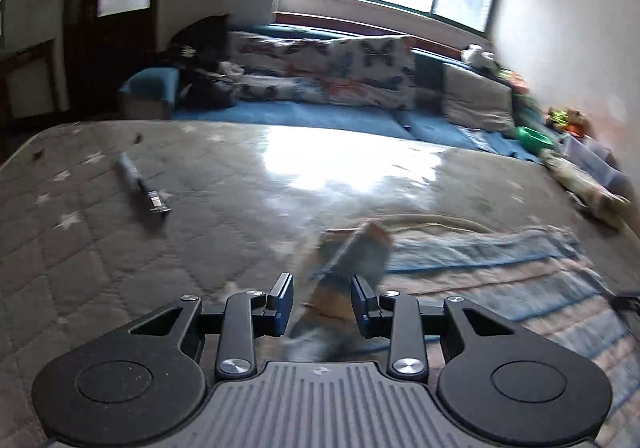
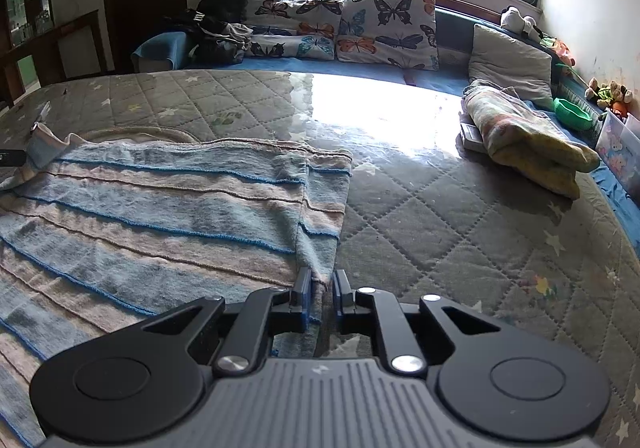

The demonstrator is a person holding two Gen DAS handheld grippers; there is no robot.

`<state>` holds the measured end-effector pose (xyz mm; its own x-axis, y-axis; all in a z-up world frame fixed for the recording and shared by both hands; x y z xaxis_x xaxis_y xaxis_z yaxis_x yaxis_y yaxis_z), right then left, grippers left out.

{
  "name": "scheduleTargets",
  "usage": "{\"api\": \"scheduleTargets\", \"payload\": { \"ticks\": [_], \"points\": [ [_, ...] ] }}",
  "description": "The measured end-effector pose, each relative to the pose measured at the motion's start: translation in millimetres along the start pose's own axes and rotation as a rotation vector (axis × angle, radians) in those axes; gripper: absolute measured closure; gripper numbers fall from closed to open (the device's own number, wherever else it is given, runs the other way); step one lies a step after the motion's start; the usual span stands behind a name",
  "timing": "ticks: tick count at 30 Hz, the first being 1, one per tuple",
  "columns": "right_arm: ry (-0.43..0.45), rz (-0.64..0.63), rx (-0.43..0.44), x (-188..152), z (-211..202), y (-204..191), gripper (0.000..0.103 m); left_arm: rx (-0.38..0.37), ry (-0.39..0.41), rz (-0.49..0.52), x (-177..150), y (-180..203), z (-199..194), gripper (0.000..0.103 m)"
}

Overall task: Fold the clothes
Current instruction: 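Lift and spread the striped towel flat over the mattress with both grippers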

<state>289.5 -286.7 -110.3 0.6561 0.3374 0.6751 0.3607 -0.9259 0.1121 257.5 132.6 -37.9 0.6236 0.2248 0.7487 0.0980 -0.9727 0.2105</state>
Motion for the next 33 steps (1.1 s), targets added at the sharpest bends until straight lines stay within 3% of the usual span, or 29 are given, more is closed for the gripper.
{"api": "scheduleTargets", "payload": {
  "ticks": [3,7,8,9,12,19,25,29,33],
  "points": [
    [0.0,0.002,0.001,0.0,0.0,0.4,0.091,-0.001,-0.024,0.025,-1.4,1.1,8.1,0.06],
    [-0.001,0.002,0.0,0.0,0.2,0.8,0.091,-0.027,-0.037,0.08,-4.6,14.4,15.6,0.061],
    [-0.001,0.001,-0.001,0.0,0.3,0.7,0.091,-0.031,-0.041,0.093,-4.5,16.3,17.5,0.066],
    [-0.002,-0.001,0.0,0.3,0.2,0.6,0.091,-0.035,-0.044,0.104,-4.9,18.3,18.9,0.087],
    [-0.002,-0.004,-0.002,1.1,0.1,1.1,0.092,-0.003,-0.024,0.107,-1.3,12.7,18.0,0.097],
    [0.015,-0.022,-0.025,3.7,6.2,0.7,0.098,0.164,0.007,0.072,10.9,-21.1,24.8,0.098],
    [0.023,-0.054,-0.074,8.1,12.8,1.1,0.1,0.11,-0.041,-0.058,17.1,-31.7,40.7,0.094],
    [0.008,-0.038,-0.107,10.3,17.2,10.2,0.1,0.175,-0.024,-0.018,26.2,-37.9,48.3,0.095],
    [0.007,0.07,-0.051,18.6,19.6,26.0,0.097,0.18,-0.024,-0.01,28.9,-39.7,48.9,0.094]
  ]
}}
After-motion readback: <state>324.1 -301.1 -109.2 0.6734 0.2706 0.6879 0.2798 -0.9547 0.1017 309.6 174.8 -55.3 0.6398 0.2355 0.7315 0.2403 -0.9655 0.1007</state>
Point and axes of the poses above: each gripper's, at about its wrist camera, not at the fingertips, and z roughly the way its jaws point, y to its right, x to its top, the point moved 8 cm from there along z, roughly the way its jaws point, and after that the axes turned 5 degrees about -z, right-handed, at the moved point
